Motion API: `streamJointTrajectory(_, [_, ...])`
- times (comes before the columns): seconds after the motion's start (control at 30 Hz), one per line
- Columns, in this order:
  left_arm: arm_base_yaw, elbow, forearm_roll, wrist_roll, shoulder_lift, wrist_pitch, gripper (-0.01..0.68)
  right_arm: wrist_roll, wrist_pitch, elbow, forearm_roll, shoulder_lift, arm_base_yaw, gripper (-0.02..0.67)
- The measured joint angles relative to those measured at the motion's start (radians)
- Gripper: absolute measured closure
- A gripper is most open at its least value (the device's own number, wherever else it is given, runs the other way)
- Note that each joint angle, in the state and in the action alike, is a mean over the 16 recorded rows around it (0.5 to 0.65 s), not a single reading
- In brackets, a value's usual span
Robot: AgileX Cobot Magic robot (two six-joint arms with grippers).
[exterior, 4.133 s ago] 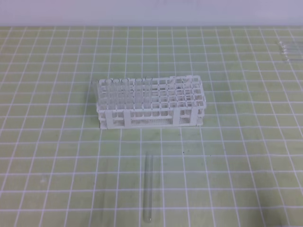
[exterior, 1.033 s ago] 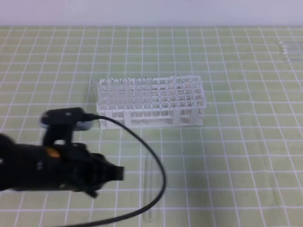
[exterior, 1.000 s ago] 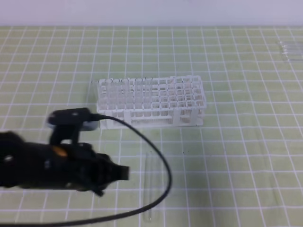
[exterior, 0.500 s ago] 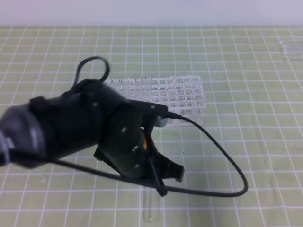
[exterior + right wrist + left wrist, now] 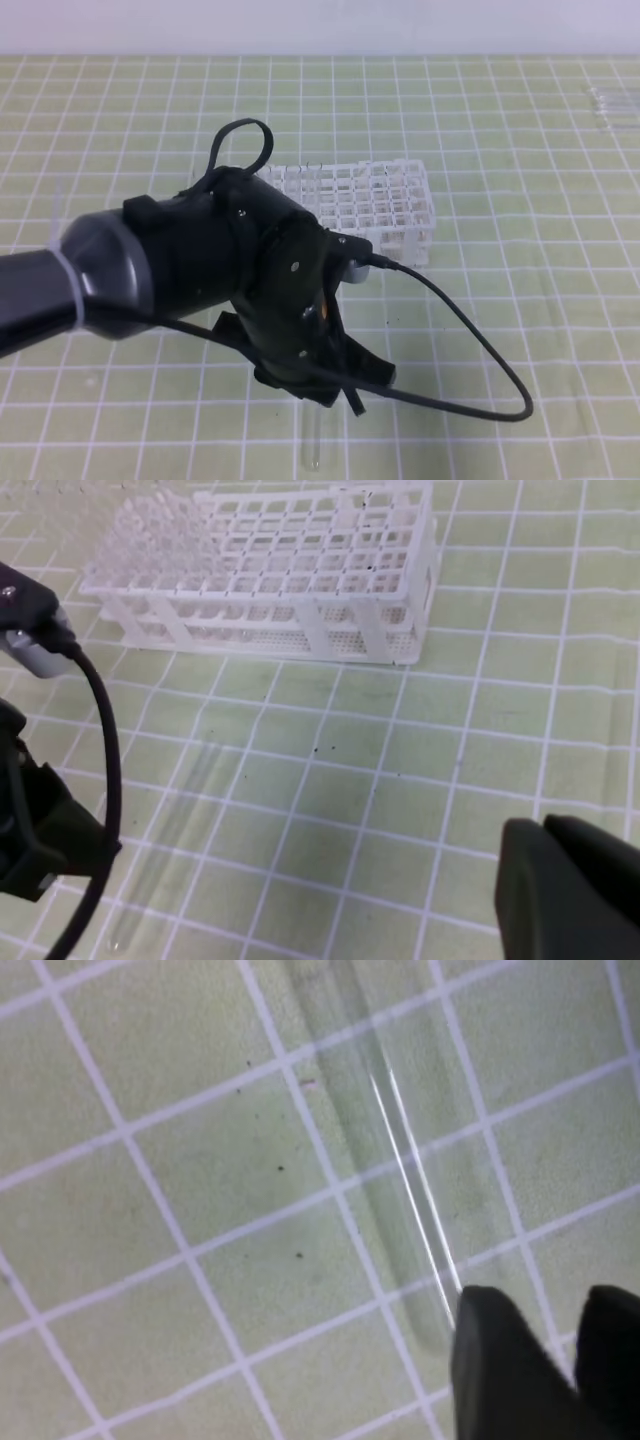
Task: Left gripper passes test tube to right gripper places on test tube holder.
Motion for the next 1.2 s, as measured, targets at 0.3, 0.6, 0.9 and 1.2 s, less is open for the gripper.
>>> streamJointTrajectory(0.3, [0.001,0.0,-0.022,-0.038,-0.002,-0.021,0.638,0.0,-0.01,0.0,-0.007,0.0,0.0,0.651])
streamJointTrajectory(0.6, [0.001,0.001,-0.012,-0.098,0.009,-0.016,0.636,-0.001,-0.021,0.0,-0.011,0.0,0.009,0.651])
streamJointTrajectory(0.9, [0.0,0.0,0.012,-0.116,0.081,0.003,0.636,-0.001,-0.028,0.0,-0.013,0.0,0.02,0.651])
streamJointTrajectory(1.2, [0.0,-0.025,0.016,-0.111,0.165,0.025,0.636,-0.001,-0.03,0.0,-0.013,0.0,0.021,0.651])
